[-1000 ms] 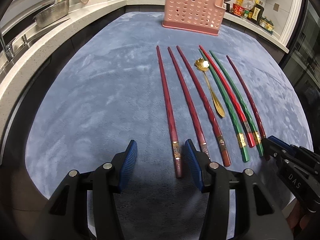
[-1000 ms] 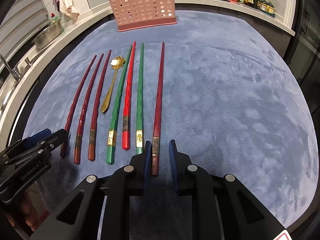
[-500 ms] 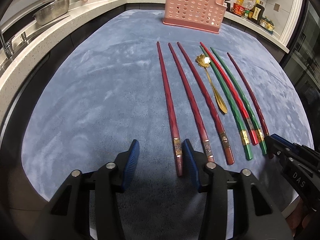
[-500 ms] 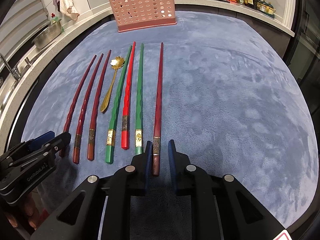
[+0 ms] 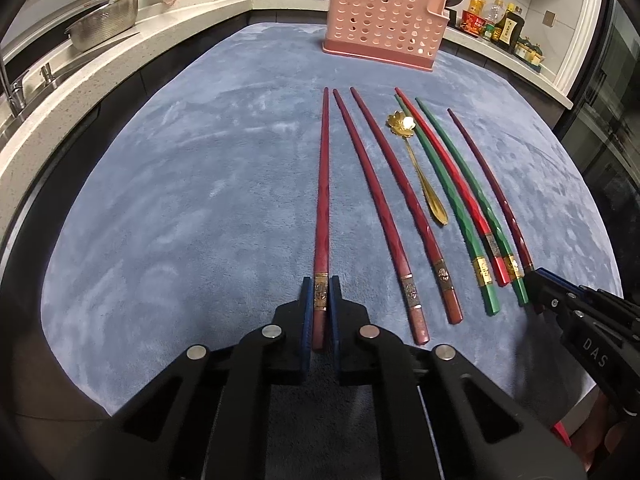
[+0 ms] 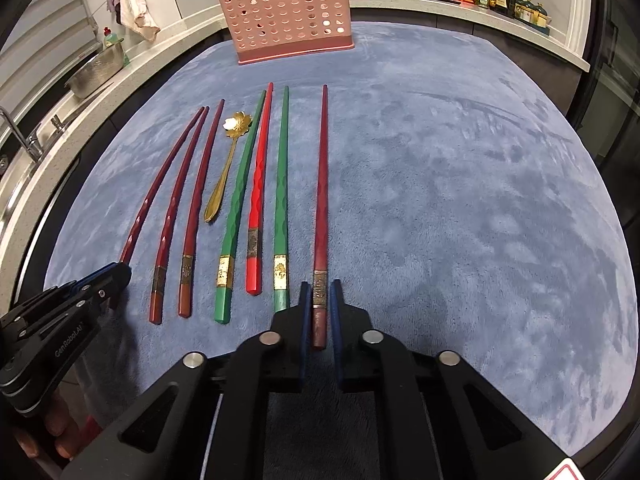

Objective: Organize utensils
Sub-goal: 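Grasp a dark red chopstick with the left tool while the right tool grasps another dark red chopstick, then lift and carry both dark red chopsticks toward the pink basket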

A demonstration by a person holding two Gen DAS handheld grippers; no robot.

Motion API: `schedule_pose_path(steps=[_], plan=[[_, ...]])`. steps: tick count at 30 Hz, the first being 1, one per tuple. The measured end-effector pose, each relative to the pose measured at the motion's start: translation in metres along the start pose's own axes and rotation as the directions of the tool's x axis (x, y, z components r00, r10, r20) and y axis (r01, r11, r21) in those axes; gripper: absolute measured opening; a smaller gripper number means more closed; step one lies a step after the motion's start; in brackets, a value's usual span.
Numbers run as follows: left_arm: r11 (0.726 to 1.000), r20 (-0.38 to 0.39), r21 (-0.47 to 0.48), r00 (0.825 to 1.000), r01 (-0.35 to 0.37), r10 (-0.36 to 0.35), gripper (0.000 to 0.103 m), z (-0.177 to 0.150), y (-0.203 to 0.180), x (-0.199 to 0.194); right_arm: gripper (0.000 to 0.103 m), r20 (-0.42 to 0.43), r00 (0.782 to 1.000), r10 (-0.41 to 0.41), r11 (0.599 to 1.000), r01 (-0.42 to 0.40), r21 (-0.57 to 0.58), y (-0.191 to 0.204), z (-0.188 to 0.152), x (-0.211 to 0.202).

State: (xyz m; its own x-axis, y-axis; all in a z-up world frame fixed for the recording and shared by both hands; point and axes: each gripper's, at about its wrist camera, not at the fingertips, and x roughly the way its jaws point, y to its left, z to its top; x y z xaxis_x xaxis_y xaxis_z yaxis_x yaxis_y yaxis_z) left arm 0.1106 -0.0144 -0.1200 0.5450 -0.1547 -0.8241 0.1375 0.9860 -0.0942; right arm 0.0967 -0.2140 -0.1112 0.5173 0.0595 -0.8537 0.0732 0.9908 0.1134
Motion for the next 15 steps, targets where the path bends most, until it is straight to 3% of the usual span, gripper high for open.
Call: schedule_pose_path(steps=[15], plan=[[1.0, 0.071, -0.004, 0.997, 0.019, -0.019, 0.007, 0.013, 0.001, -0.032, 0.007, 0.059, 0.998, 0.026, 1.0, -0.027, 0.01, 0.0, 0.007, -0.031]])
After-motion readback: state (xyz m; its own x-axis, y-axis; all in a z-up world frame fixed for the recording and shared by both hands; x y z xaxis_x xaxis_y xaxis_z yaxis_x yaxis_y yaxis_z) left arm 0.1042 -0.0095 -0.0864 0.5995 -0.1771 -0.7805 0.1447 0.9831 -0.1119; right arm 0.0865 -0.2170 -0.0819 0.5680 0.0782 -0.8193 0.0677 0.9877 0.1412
